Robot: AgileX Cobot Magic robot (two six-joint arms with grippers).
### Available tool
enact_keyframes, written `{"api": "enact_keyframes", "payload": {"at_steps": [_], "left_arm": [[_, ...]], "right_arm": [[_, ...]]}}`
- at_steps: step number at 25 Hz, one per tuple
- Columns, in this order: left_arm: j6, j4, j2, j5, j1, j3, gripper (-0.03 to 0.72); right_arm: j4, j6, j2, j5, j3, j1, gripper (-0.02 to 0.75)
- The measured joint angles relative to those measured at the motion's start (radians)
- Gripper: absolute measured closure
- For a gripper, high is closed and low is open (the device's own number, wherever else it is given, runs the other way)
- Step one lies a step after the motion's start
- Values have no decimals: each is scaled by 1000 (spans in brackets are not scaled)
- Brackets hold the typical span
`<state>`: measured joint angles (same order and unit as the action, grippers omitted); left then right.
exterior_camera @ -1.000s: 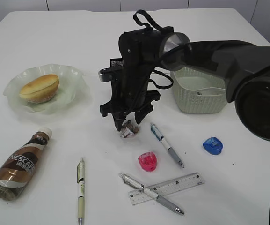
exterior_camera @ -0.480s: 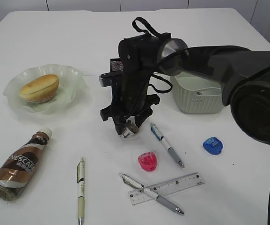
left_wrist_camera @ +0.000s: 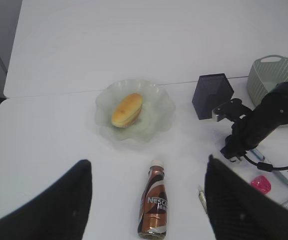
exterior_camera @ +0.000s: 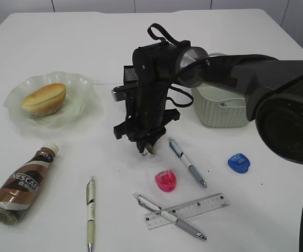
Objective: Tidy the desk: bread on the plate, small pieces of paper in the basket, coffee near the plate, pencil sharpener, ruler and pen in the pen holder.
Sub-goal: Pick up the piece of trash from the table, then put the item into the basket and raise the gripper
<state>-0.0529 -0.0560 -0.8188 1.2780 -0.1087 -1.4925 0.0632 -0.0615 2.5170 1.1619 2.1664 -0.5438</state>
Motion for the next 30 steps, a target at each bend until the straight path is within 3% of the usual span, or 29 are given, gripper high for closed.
{"api": "enact_keyframes", "payload": {"at_steps": [3, 6, 22, 25, 30], "left_arm": [[0, 0, 0, 0, 0, 0, 175], [0, 0, 0, 0, 0, 0, 175], [-31, -19, 0, 1, 0, 0, 174], [-34, -33, 0, 1, 0, 0, 174], [-37, -33, 0, 1, 0, 0, 174]], "right_arm": [[-2, 0, 2, 21, 21, 0, 657], [-2, -2, 8, 50, 58, 0, 722], [-30, -9, -145, 69, 115, 13, 732], [-34, -9, -198, 73, 115, 58, 732], [-44, -9, -238, 76, 115, 205, 732]]}}
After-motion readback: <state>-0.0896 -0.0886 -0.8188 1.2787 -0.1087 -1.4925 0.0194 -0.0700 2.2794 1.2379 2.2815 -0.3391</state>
